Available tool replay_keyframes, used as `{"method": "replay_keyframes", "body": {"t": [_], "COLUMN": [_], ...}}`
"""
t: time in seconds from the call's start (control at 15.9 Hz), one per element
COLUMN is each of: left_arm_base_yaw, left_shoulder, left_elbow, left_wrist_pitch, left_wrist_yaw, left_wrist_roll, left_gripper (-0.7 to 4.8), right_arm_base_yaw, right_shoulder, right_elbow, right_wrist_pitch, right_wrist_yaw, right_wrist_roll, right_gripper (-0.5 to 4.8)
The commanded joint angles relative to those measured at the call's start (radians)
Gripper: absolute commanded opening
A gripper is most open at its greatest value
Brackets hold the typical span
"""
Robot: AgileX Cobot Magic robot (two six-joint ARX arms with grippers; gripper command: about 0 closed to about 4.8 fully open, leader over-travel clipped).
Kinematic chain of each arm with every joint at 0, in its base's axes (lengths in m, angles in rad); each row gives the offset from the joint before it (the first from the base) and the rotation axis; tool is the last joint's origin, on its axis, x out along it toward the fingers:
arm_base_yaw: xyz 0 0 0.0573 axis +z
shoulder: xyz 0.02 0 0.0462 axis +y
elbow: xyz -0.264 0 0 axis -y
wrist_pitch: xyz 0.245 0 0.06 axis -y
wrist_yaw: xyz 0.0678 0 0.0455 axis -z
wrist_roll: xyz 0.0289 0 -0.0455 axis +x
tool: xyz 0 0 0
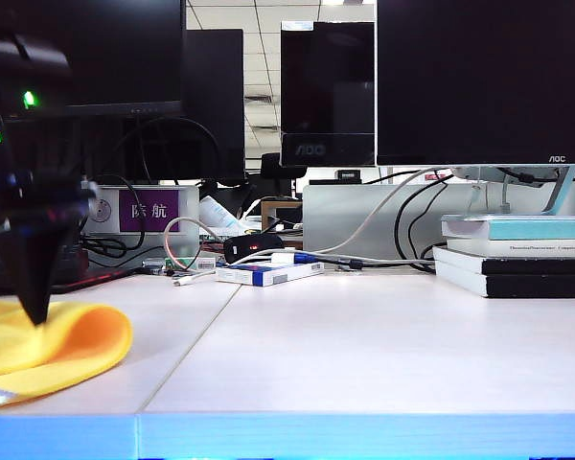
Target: Wipe the table from back to front using the rag.
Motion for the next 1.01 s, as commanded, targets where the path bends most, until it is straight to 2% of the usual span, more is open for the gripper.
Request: {"method": "replay_keyframes", "body": {"t": [0.06,0.13,0.38,0.57,0.75,1.01], "left_arm_base_yaw": [-0.002,-0.002,-0.007,-0.01,-0.01,-0.01], "left_shoulder": [0.053,0.053,0.052,0.052,0.051,0.05], "left_elbow": [-0.011,-0.025,-0.135,-0.245,-0.27,-0.27], "left_wrist_pitch": [0.018,0.035,0.142,0.216,0.321,0.547], "left_wrist_yaw": [0.008,0.013,0.112,0.137,0.137,0.088], "left_wrist_roll": [-0.001,-0.001,-0.068,-0.09,-0.09,-0.119], "left_gripper": [0.14,-0.04,-0.05,-0.05,-0.05,-0.05], "right_arm_base_yaw": [0.002,0.001,-0.021,-0.023,-0.023,-0.022], "right_shoulder": [-0.005,-0.005,-0.01,-0.016,-0.014,-0.014], "right_elbow": [0.005,0.005,0.005,0.005,0.005,0.005], "right_wrist_pitch": [0.023,0.023,0.023,0.026,0.034,0.034], "right_wrist_yaw": [0.0,0.0,0.0,0.0,0.004,0.003], "right_wrist_roll": [-0.002,-0.002,-0.002,-0.003,-0.006,-0.006], "right_gripper": [-0.01,-0.01,-0.01,-0.01,-0.01,-0.01]}}
